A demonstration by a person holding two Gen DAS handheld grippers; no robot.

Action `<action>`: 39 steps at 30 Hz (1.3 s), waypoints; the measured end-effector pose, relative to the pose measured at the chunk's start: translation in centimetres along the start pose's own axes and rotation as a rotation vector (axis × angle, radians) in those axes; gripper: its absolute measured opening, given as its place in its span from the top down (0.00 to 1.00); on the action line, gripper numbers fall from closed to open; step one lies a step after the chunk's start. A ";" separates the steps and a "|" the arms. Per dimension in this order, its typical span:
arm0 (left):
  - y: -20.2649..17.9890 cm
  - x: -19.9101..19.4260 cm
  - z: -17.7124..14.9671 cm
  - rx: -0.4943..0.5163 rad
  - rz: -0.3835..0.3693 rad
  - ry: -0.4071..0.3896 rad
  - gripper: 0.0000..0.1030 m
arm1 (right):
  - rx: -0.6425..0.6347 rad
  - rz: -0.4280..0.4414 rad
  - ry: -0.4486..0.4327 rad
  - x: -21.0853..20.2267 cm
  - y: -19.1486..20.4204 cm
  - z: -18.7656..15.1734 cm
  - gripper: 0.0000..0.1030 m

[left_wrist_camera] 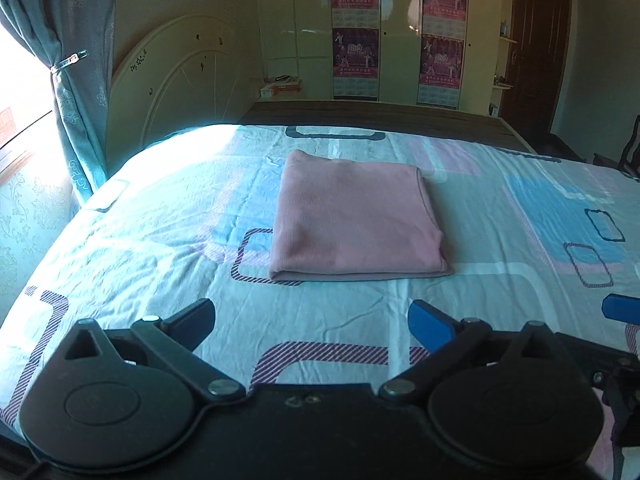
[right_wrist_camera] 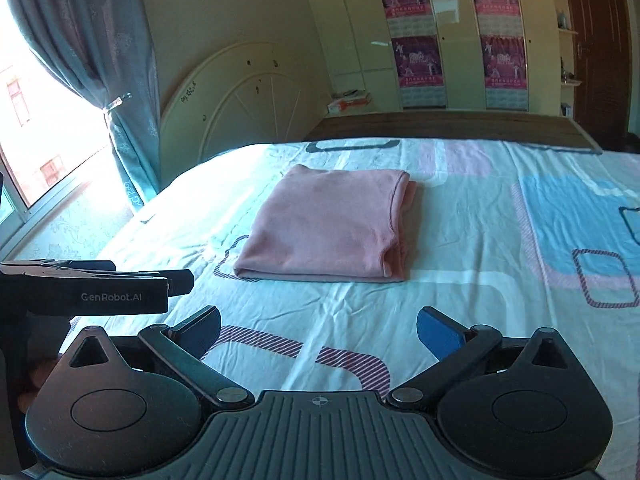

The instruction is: Fold small clothes

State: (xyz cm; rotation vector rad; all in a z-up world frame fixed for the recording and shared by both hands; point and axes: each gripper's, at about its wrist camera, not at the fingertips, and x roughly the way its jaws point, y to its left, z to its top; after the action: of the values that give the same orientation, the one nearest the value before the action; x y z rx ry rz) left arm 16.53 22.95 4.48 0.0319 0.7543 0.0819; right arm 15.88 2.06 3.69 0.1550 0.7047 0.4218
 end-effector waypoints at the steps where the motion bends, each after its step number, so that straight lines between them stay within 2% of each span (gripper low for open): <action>1: -0.1 -1.2 -0.5 0.000 -0.002 -0.013 0.01 | -0.030 -0.019 -0.034 -1.6 0.6 -0.5 0.00; 5: -0.6 -5.7 -2.3 0.000 0.005 -0.037 0.00 | -0.104 -0.143 -0.144 -7.0 3.1 -2.3 0.00; 8: -0.2 -8.1 -3.3 -0.028 0.013 -0.038 0.00 | -0.117 -0.199 -0.195 -9.6 4.4 -3.4 0.00; 15: 0.2 -12.0 -5.0 -0.030 0.046 -0.075 0.00 | -0.093 -0.166 -0.242 -12.6 6.1 -5.2 0.00; 18: 0.5 -13.0 -5.5 -0.045 0.036 -0.075 0.00 | -0.112 -0.169 -0.257 -13.3 6.7 -5.4 0.00; 24: 1.0 -13.9 -5.9 -0.053 0.020 -0.105 0.00 | -0.109 -0.172 -0.273 -14.2 6.9 -5.8 0.00; 29: 0.7 -14.3 -5.9 -0.036 0.055 -0.127 0.00 | -0.106 -0.174 -0.276 -14.2 7.0 -5.9 0.00; 39: 0.7 -14.1 -5.9 -0.028 0.055 -0.127 0.00 | -0.101 -0.168 -0.273 -14.2 6.9 -5.9 0.00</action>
State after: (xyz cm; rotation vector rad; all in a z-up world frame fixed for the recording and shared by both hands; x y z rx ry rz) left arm 2.22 22.42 9.91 0.0312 0.6256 0.1417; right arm 0.10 2.18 9.61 0.0554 0.4228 0.2675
